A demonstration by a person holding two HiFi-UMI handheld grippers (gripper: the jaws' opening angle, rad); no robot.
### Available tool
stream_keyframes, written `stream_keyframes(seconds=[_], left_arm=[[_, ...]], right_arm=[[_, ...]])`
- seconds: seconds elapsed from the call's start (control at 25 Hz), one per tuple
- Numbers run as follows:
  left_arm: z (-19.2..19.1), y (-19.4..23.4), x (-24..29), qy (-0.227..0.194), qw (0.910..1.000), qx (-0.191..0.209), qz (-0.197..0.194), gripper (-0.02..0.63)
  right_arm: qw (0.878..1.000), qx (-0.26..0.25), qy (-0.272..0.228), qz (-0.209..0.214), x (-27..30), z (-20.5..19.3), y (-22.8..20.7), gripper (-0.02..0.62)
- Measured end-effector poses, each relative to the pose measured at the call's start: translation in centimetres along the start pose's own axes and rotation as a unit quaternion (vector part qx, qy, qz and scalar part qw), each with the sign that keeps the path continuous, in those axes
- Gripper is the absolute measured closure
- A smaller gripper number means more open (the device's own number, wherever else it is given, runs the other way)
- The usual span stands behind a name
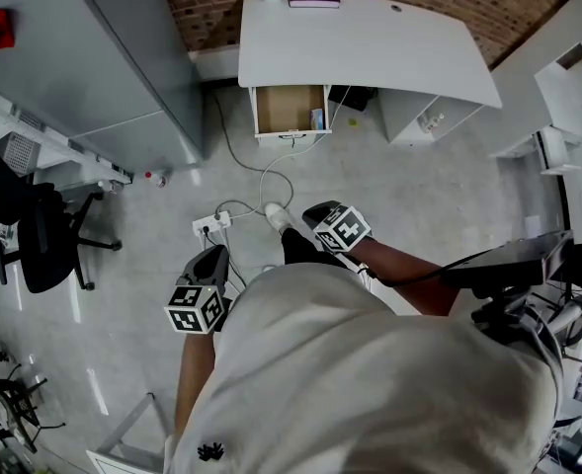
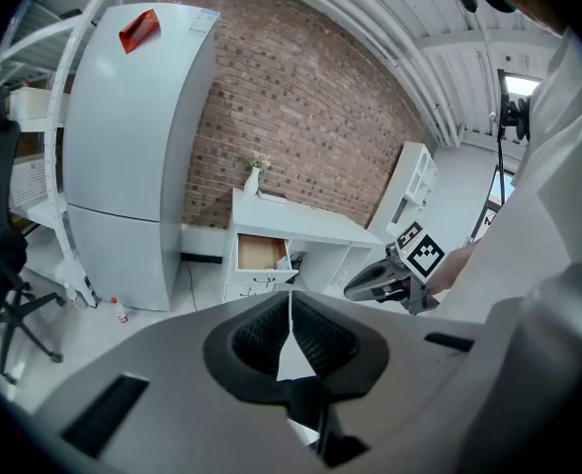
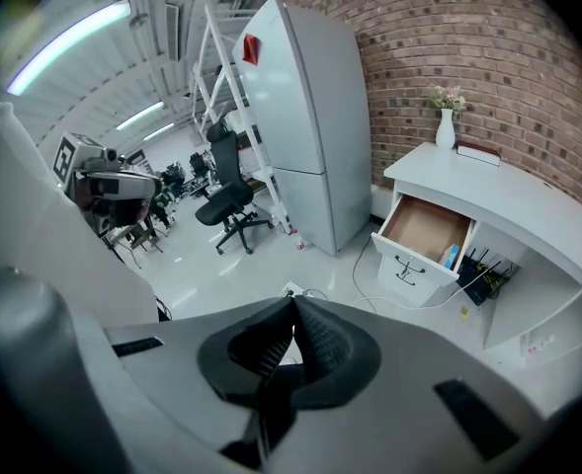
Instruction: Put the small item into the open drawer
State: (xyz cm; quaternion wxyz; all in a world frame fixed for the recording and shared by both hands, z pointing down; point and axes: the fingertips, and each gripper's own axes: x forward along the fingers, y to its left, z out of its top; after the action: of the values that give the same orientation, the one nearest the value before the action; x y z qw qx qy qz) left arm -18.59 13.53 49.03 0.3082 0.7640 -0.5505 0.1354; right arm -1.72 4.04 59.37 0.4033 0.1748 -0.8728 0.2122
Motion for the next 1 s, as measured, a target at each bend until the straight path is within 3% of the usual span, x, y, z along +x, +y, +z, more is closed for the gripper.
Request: stream_keyframes(seconds=[1.0], left_arm=[[-2.2,-0.4,0.5,0.021,0.9998,-0.002,-0.004,0.577]], right_arm=[[1.000,-0.009,0.005,0.001,-0.2,-1.3,0.5,0.566]])
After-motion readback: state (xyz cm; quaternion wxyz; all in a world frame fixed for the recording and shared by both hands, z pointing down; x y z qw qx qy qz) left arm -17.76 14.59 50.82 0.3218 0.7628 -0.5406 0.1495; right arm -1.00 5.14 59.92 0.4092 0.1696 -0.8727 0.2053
